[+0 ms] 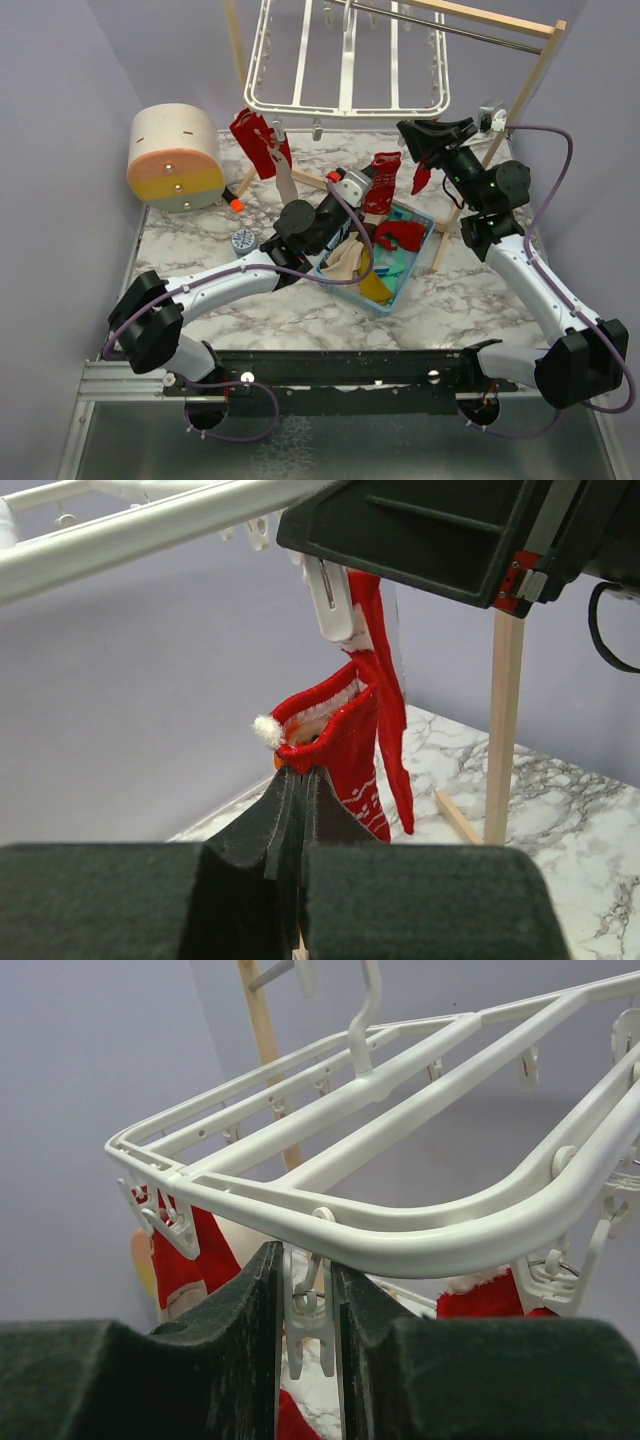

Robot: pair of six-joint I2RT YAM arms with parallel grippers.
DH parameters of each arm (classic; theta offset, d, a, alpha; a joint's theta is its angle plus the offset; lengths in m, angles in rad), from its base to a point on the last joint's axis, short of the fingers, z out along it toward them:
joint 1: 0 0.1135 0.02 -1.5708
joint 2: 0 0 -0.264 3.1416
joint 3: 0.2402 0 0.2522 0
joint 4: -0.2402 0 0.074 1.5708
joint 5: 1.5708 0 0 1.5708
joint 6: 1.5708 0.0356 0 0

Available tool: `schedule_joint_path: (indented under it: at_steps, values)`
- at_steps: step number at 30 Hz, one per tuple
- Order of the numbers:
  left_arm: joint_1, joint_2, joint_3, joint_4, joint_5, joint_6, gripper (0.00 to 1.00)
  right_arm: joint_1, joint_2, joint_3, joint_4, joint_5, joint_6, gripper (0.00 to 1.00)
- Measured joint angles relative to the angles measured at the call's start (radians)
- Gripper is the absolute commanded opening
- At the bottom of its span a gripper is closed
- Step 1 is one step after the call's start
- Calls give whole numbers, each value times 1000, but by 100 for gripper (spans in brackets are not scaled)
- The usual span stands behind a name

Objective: Clip the socks to the hanger
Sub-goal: Clamp the sock onto the hanger.

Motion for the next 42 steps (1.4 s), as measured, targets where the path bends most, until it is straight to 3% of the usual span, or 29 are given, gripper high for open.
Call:
schedule_joint_path:
  at_steps: [42]
  values:
    - [11,45,79,2,14,-23,0,18,-6,-4,-14,-18,-12,1]
